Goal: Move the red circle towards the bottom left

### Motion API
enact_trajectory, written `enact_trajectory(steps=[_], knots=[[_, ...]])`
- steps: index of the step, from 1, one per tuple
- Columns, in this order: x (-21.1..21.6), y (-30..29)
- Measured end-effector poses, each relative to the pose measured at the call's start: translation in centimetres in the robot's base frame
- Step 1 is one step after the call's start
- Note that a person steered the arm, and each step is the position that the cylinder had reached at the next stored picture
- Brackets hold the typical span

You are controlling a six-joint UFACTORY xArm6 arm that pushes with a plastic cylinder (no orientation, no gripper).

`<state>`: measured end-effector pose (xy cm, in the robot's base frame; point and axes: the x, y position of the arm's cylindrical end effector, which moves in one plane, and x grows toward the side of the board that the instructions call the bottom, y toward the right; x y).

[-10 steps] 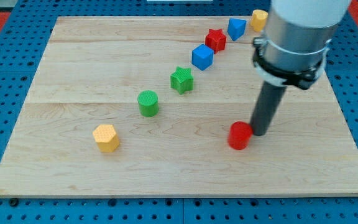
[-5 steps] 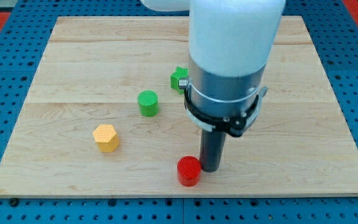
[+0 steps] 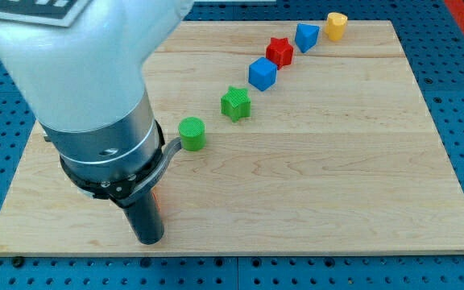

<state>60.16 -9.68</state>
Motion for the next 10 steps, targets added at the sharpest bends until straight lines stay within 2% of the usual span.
enact_trajectory(steps=[1, 3, 5, 6, 7, 9, 10], knots=[[-0.8, 3.3], [-4.0, -5.4], [-3.2, -10.9], [-2.6, -8.6], [-3.0, -8.6], [-9.1, -12.0], [-10.4, -14.1]])
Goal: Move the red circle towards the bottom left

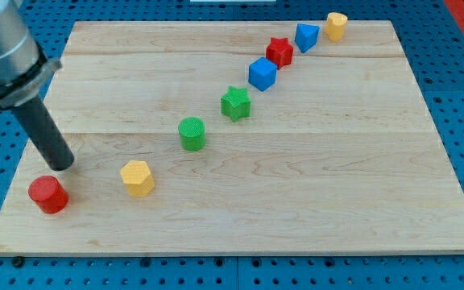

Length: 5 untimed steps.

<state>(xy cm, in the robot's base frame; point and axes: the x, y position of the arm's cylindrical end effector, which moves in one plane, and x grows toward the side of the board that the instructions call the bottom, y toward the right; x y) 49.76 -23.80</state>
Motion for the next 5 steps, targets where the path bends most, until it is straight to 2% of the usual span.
enact_trajectory(steps=[2, 4, 5], knots=[[4.0, -0.1], [3.2, -4.8], [5.4, -3.1]])
